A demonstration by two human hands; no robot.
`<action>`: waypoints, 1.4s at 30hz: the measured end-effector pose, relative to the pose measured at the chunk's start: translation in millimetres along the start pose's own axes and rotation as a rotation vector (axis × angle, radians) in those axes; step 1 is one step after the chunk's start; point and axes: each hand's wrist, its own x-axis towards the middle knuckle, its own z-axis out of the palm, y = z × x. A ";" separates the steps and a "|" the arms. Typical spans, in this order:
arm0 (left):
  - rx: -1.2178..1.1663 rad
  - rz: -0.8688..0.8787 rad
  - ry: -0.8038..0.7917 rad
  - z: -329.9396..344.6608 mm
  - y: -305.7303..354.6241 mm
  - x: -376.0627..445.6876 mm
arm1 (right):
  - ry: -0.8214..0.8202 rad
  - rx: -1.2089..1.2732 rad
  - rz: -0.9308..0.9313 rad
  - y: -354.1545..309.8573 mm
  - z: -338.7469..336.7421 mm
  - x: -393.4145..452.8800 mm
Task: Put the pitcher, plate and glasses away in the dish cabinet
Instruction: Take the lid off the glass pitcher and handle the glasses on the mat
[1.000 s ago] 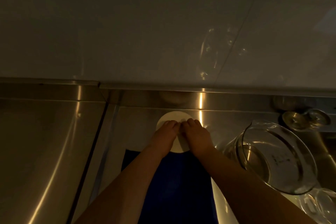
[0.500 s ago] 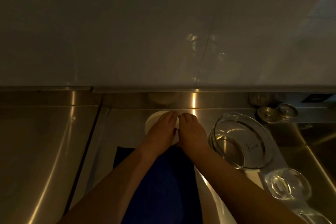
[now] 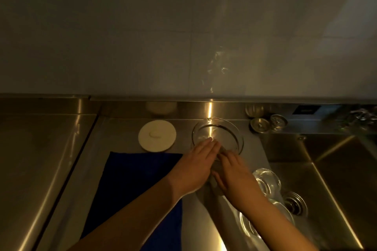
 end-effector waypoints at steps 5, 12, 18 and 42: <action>0.161 -0.046 -0.037 17.8 12.6 -7.1 | 0.127 -0.021 -0.102 13.8 5.8 -9.7; 0.234 -0.107 0.058 19.9 23.5 -2.4 | 0.191 0.015 -0.057 7.7 21.2 -14.1; 0.194 -0.161 0.080 15.1 27.8 -1.7 | 0.218 -0.024 -0.065 7.8 21.2 -7.9; 0.069 0.032 0.276 -66.2 -23.6 -99.0 | 0.323 -0.106 -0.282 -100.9 -17.6 -11.6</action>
